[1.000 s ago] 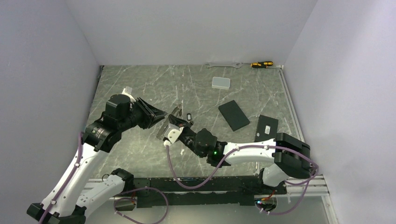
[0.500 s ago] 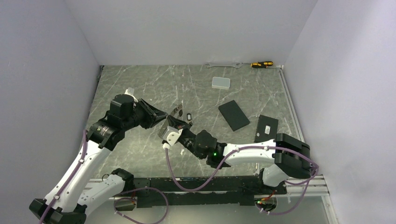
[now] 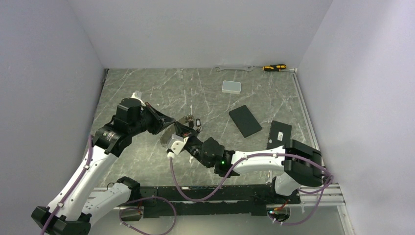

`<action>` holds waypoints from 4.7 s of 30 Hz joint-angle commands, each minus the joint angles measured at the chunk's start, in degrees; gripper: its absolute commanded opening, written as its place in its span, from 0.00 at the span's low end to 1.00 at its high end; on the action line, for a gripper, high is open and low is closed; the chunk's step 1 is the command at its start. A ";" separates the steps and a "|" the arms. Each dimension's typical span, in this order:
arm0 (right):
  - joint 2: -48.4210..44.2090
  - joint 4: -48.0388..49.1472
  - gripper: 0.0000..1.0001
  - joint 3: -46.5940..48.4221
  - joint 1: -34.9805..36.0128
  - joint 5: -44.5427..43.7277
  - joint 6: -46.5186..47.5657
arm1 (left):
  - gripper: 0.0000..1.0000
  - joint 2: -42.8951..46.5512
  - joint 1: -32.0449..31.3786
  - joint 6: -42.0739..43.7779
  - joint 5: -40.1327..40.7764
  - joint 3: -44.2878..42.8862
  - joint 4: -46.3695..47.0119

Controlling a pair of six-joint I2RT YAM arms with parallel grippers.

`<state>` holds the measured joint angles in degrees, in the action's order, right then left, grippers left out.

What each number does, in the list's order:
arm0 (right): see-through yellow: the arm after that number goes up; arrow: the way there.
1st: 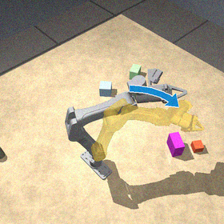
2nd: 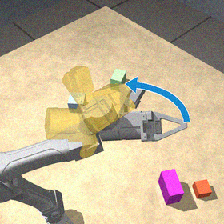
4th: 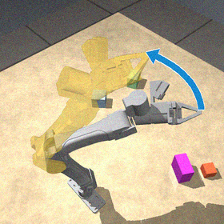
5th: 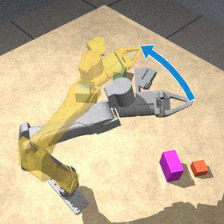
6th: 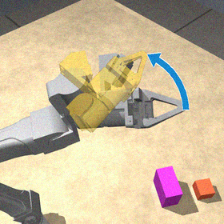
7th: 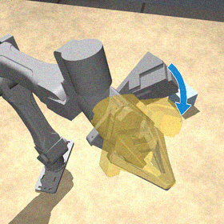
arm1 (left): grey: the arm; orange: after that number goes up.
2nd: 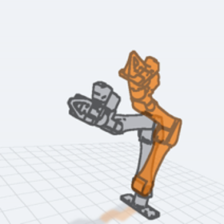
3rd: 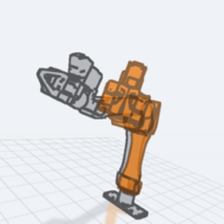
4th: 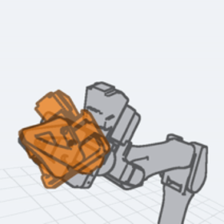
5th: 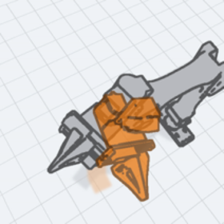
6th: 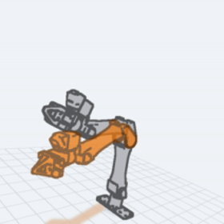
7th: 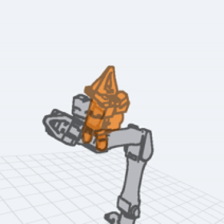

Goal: Put the keys on the keyring

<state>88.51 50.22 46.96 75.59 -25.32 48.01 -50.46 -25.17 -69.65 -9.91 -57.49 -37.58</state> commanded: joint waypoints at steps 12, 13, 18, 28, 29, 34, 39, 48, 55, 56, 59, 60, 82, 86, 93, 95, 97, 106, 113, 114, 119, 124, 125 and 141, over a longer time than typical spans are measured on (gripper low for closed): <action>-2.90 -5.46 0.32 4.94 0.70 -2.30 -6.51 | 0.00 2.85 -0.14 13.54 -0.61 -0.17 8.42; -4.05 -6.69 0.34 4.37 0.70 -2.03 -8.01 | 0.00 3.04 -0.13 14.48 -0.54 -0.24 8.68; -12.40 -14.74 0.41 2.09 0.55 0.49 -16.03 | 0.00 4.53 -0.14 20.25 -1.31 0.05 12.07; -28.42 -39.13 0.47 5.58 -9.91 10.59 -26.96 | 0.00 9.93 -0.14 34.75 -10.49 5.40 23.53; -28.73 -40.88 0.47 6.42 -10.87 10.59 -26.96 | 0.00 10.48 -0.14 36.26 -11.18 5.78 24.12; -28.30 -47.15 0.47 10.84 -13.60 10.59 -26.96 | 0.00 12.51 -0.14 43.45 -17.38 6.57 26.07; -27.05 -49.29 0.47 13.15 -15.95 10.59 -26.96 | 0.00 14.18 -0.14 49.19 -20.52 7.57 26.47; -24.63 -43.32 0.47 11.65 -20.20 10.59 -26.96 | 0.00 15.94 -0.14 47.62 -22.96 13.56 33.34; -21.65 -43.79 0.48 13.76 -20.60 77.80 -47.71 | 0.00 15.98 -0.10 47.69 -23.55 14.77 35.45; -21.30 -44.19 0.49 14.04 -20.65 79.43 -47.84 | 0.00 15.88 -0.14 47.94 -23.89 14.70 35.46; -20.39 -45.82 0.50 14.79 -20.75 82.47 -47.83 | 0.00 15.82 -0.14 48.61 -24.55 14.93 36.00; -20.20 -46.15 0.49 14.82 -20.75 82.60 -47.82 | 0.00 15.83 -0.14 48.64 -24.81 15.09 36.41; -23.08 -41.97 0.45 11.41 -22.57 61.84 -47.08 | 0.00 15.68 -0.14 49.08 -32.15 16.54 42.15; -22.17 -40.54 0.41 11.35 -22.59 61.29 -47.17 | 0.00 15.34 -0.14 48.64 -32.50 16.24 42.20; -20.90 -39.68 0.38 11.71 -22.60 58.99 -47.00 | 0.00 15.55 -0.14 48.30 -33.09 16.10 42.27; -20.83 -38.55 0.38 11.24 -22.59 57.52 -47.48 | 0.00 15.61 -0.14 48.29 -33.32 16.18 42.30; -20.85 -37.85 0.38 10.88 -22.66 56.53 -47.56 | 0.00 15.71 -0.14 48.29 -33.58 16.25 42.45; -20.33 -37.40 0.38 10.37 -22.95 54.77 -47.58 | 0.00 16.18 -0.14 48.73 -33.71 15.93 41.74; -19.03 -37.03 0.30 10.53 -23.09 57.13 -47.83 | 0.00 16.18 -0.14 48.06 -34.14 16.35 42.50; -18.85 -37.11 0.28 10.82 -23.04 57.74 -47.83 | 0.00 16.20 -0.14 47.95 -34.20 16.43 42.65; -18.30 -37.15 0.19 11.29 -23.08 60.74 -47.83 | 0.00 16.22 -0.14 47.77 -34.38 16.69 43.23; -17.47 -37.64 0.13 11.72 -23.04 62.96 -47.83 | 0.00 16.44 -0.13 47.42 -34.40 16.89 43.98; -17.35 -37.84 0.14 11.82 -23.06 63.33 -47.83 | 0.00 16.51 -0.14 47.33 -34.47 16.89 44.06; -16.76 -35.64 0.23 10.88 -23.77 65.53 -47.83 | 0.00 16.92 -0.14 46.20 -35.62 16.71 44.72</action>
<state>71.64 12.12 57.45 52.07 39.11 0.32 -34.44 -25.06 -22.59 -43.75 -39.57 1.87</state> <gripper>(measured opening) 0.264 0.010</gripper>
